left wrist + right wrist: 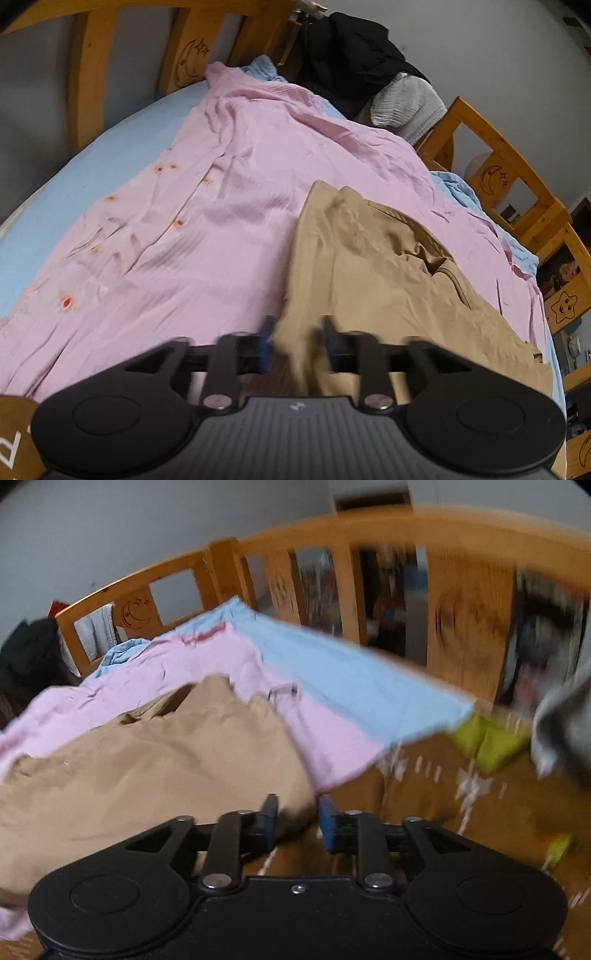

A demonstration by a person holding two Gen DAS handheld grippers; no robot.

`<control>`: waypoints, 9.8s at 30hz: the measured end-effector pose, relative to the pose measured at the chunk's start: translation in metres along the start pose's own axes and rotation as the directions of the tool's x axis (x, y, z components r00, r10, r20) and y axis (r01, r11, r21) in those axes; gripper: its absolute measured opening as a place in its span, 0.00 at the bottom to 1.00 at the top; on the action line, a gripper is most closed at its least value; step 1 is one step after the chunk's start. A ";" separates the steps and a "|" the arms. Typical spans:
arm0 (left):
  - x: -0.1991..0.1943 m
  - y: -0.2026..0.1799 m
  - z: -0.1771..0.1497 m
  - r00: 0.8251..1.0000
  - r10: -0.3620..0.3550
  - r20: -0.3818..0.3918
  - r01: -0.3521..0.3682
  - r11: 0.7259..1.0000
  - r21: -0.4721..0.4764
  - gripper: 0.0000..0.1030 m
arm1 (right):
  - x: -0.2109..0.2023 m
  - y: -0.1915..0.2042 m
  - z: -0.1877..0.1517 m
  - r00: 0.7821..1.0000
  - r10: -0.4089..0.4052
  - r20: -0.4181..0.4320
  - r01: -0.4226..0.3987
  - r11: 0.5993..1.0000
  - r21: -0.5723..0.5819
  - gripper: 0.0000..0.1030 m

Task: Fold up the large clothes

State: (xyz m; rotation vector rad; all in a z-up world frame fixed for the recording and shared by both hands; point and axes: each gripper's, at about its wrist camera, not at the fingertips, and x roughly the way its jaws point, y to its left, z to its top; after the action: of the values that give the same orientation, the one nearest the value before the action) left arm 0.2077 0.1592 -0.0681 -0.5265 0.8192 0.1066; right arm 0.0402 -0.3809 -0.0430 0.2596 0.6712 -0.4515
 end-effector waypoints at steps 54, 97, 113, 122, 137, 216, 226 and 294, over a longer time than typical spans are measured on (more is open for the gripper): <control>-0.016 -0.345 -0.153 0.835 -0.274 -0.478 0.546 0.300 0.782 0.03 | 0.148 0.012 0.117 0.488 0.862 -0.137 -0.715 0.484 0.504 0.86; 0.051 -0.261 -0.094 0.978 -0.132 -0.161 0.202 0.783 0.589 0.69 | 0.147 -0.027 0.081 0.826 0.535 -0.180 -0.553 0.830 -0.071 0.38; 0.052 -0.263 -0.091 0.961 -0.167 -0.218 0.261 0.802 0.538 0.79 | 0.144 0.083 0.143 0.805 0.591 -0.059 -0.571 0.744 -0.347 0.59; 0.047 -0.247 -0.103 0.935 -0.239 -0.263 0.347 0.775 0.529 0.85 | 0.157 0.092 0.126 0.804 0.591 -0.058 -0.572 0.745 -0.344 0.61; 0.083 -0.250 -0.126 0.943 -0.186 -0.277 0.312 0.787 0.532 0.87 | 0.206 0.127 0.093 0.879 0.469 -0.088 -0.445 0.738 -0.508 0.62; 0.041 -0.232 -0.095 0.907 -0.336 -0.253 0.419 0.774 0.475 0.99 | 0.110 -0.035 0.046 0.961 0.271 -0.061 -0.277 0.929 -0.246 0.03; 0.110 -0.207 -0.071 0.769 -0.364 -0.525 0.586 0.729 0.353 1.00 | 0.109 -0.077 0.052 0.897 0.423 -0.130 -0.421 0.906 0.044 0.78; 0.089 -0.319 -0.091 0.895 -0.043 -0.444 0.325 0.745 0.583 0.56 | 0.050 0.038 0.087 0.890 0.436 -0.136 -0.457 0.844 -0.281 0.05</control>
State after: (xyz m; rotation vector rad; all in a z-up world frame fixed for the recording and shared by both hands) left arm 0.3005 -0.1710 -0.0538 0.0462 1.1356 -0.4888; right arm 0.1399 -0.3961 -0.0065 0.1293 0.7108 0.1148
